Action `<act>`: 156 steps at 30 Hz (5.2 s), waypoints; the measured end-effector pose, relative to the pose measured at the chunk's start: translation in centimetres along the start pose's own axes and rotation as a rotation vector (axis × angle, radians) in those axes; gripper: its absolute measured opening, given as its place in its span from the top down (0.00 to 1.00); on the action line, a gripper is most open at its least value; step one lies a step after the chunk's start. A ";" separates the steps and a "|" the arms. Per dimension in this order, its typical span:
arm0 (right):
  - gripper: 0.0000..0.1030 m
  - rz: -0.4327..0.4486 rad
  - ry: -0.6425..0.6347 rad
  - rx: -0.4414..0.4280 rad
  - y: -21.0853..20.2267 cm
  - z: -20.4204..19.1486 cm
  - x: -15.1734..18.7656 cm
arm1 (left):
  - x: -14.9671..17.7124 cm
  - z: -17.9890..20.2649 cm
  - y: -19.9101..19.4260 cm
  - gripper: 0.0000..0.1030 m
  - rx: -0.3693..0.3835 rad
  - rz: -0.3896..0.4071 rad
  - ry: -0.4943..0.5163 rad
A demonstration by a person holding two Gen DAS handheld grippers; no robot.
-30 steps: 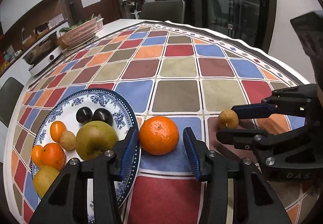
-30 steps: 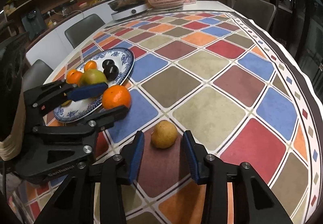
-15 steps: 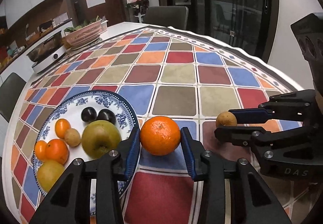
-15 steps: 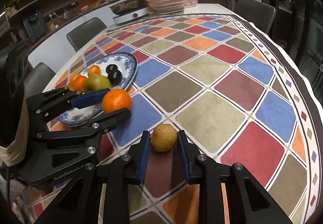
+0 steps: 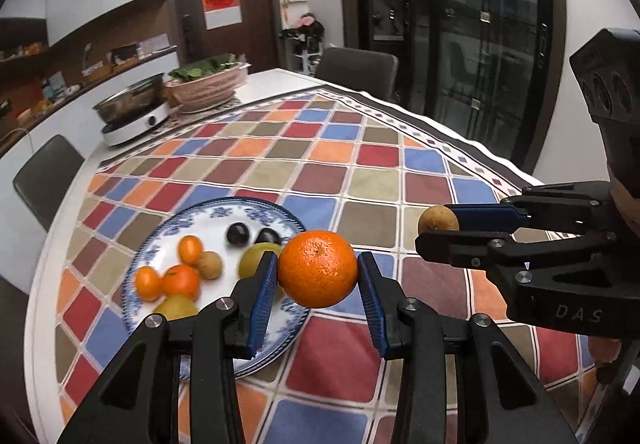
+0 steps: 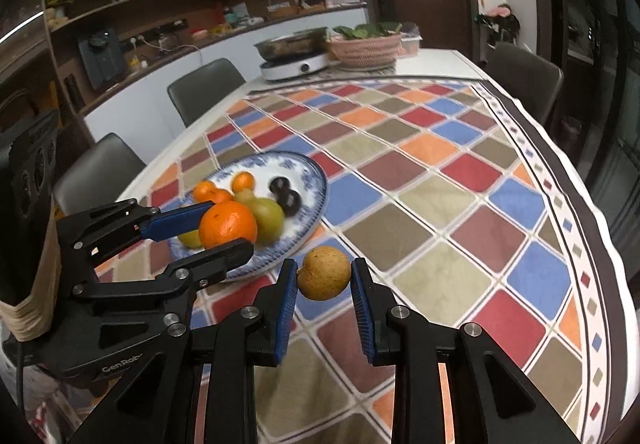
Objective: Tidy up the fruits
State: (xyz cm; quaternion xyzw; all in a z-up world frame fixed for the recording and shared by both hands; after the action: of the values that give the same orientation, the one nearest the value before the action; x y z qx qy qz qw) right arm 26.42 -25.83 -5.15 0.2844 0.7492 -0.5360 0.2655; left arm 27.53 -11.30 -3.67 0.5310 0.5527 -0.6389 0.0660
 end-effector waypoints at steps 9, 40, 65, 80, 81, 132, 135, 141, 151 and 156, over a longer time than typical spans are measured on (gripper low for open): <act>0.72 0.013 -0.047 -0.055 -0.7 -3.2 -1.9 | -0.3 -3.1 -2.9 0.61 -0.052 0.027 -0.083; 0.72 -0.182 -0.172 -0.076 13.1 -9.3 -9.2 | 1.3 -15.4 4.6 0.61 -0.097 -0.163 -0.212; 0.72 -0.298 -0.122 -0.050 20.7 -8.1 -8.7 | 2.1 -17.5 11.7 0.61 -0.030 -0.291 -0.225; 0.62 -0.244 -0.128 -0.030 18.2 -7.9 -8.4 | 1.9 -17.0 8.3 0.49 -0.093 -0.228 -0.247; 0.62 -0.235 -0.129 -0.029 17.7 -7.9 -8.4 | 1.8 -16.7 7.7 0.49 -0.103 -0.220 -0.248; 0.31 0.139 -0.103 0.031 -10.2 -8.2 4.6 | 7.0 -1.1 -16.8 0.00 -0.388 0.081 -0.282; 0.31 0.141 -0.102 0.032 -10.7 -8.2 5.2 | 7.1 -0.8 -17.2 0.00 -0.394 0.088 -0.279; 0.31 0.151 -0.107 0.035 -11.5 -8.4 6.1 | 7.3 -0.2 -17.8 0.00 -0.397 0.088 -0.279; 0.31 0.172 -0.107 0.040 -13.0 -8.4 6.7 | 7.5 0.7 -18.8 0.00 -0.400 0.098 -0.278; 0.31 0.178 -0.107 0.040 -13.2 -8.5 6.7 | 7.5 0.8 -19.0 0.00 -0.398 0.098 -0.278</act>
State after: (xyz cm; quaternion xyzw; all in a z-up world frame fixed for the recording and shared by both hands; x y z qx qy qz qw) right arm 11.54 -20.24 1.18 0.3261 0.6949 -0.5397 0.3456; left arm 11.07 -0.92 2.63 0.4406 0.6267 -0.5805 0.2759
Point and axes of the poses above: each gripper's, at about its wrist camera, not at the fingertips, and y roughly the way its jaws point, z to its right, x to its underside, the point moved 2 cm from there along y, roughly the way its jaws point, and after that the axes turned 8 degrees about y, right-handed, at the moved point
